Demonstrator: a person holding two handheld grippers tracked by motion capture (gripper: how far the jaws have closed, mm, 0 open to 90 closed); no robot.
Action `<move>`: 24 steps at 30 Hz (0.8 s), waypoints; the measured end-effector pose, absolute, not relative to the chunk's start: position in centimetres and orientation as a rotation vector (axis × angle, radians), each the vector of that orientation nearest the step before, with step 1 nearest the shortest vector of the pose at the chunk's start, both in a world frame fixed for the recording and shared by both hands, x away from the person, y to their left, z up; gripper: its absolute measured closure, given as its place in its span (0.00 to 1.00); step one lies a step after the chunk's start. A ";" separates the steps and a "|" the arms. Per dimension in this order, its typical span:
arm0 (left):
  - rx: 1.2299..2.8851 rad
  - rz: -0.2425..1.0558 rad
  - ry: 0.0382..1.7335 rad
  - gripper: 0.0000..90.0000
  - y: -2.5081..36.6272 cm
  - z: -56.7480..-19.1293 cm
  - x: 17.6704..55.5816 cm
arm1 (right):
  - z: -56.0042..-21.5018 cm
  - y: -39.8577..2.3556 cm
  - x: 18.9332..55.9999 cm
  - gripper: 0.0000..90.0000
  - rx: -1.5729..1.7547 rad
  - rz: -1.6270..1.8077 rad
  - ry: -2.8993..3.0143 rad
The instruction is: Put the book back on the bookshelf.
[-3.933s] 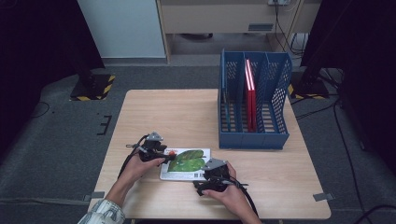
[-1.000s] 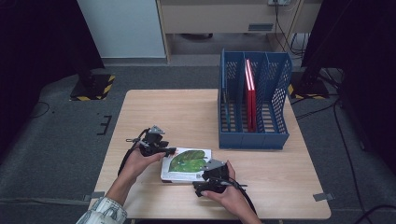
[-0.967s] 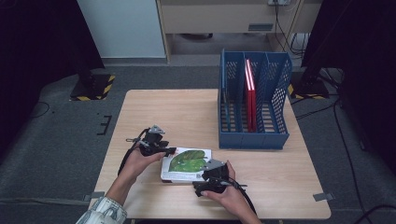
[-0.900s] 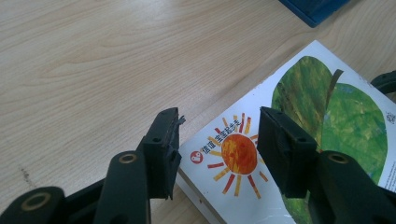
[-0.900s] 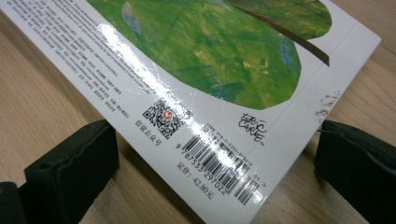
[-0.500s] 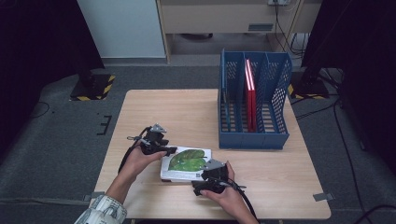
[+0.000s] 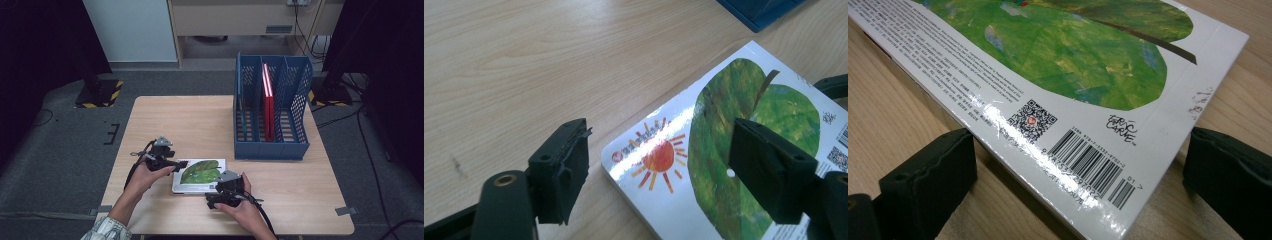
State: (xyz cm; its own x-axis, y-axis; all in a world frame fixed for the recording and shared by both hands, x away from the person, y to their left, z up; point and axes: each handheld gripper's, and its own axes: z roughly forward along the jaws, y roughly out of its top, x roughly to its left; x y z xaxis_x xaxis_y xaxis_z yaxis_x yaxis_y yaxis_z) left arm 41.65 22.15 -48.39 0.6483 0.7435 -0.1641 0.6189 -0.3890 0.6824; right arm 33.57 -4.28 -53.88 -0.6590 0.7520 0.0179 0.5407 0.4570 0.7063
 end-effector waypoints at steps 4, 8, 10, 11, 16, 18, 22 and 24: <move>2.126 0.192 1.039 0.25 23.1 -48.9 40.5 | -53.9 -4.3 33.6 0.01 1.105 1.010 2.413; 2.110 0.149 1.015 0.24 23.8 -49.6 39.3 | -53.9 -4.2 33.6 0.01 1.104 1.009 2.413; 2.103 0.125 1.001 0.24 24.1 -49.8 38.9 | -53.9 -4.2 33.6 0.01 1.100 1.010 2.412; 2.103 0.115 0.992 0.24 24.2 -49.9 38.7 | -53.9 -4.2 33.6 0.01 1.101 1.011 2.412; 2.118 0.073 0.977 0.22 24.2 -50.4 38.1 | -53.9 -4.2 33.6 0.01 1.104 1.011 2.408; 2.127 0.063 0.986 0.22 24.1 -50.9 38.0 | -53.9 -4.2 33.6 0.01 1.104 1.011 2.408; 2.137 0.041 0.976 0.21 24.0 -51.3 37.9 | -53.9 -4.2 33.6 0.01 1.105 1.010 2.408; 2.140 0.025 0.964 0.20 23.9 -51.3 37.8 | -53.9 -4.1 33.6 0.01 1.106 1.010 2.407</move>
